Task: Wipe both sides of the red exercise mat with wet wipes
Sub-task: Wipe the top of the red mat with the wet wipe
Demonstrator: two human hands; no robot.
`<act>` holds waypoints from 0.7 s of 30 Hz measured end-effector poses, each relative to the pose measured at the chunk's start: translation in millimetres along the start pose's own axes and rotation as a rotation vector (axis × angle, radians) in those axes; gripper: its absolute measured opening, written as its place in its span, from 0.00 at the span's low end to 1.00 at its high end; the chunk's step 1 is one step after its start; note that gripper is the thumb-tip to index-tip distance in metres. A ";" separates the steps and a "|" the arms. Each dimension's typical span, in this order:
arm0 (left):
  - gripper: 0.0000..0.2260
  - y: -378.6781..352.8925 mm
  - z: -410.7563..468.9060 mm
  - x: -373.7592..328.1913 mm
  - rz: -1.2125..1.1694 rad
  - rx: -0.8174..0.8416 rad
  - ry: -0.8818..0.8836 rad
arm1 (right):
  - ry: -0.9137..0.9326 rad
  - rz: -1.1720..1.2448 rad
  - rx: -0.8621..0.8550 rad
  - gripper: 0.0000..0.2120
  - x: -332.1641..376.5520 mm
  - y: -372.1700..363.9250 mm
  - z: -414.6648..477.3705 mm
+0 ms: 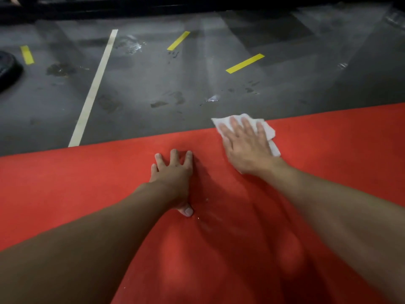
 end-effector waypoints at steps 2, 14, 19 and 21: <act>0.65 -0.3 -0.3 0.8 -0.012 -0.016 -0.009 | -0.130 0.004 0.006 0.26 3.4 0.7 -1.6; 0.57 -5.5 -8.4 9.7 -0.023 -0.108 -0.062 | -0.033 -0.058 -0.044 0.28 38.0 -5.5 -35.4; 0.50 -10.3 -16.2 10.9 0.069 -0.184 -0.077 | 0.349 -0.061 0.041 0.27 61.1 -12.1 -74.1; 0.50 -10.6 -18.0 12.7 0.114 -0.222 -0.072 | 0.116 -0.079 0.041 0.26 23.0 -3.7 -56.1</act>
Point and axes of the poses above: each hand's wrist, its own z-axis towards the middle knuckle, its own y-axis out of the back of the hand, x = y × z, the point moved 6 cm from there along z, towards the middle knuckle, and after that the axes turned 4 degrees about y, right-handed, at the moved point
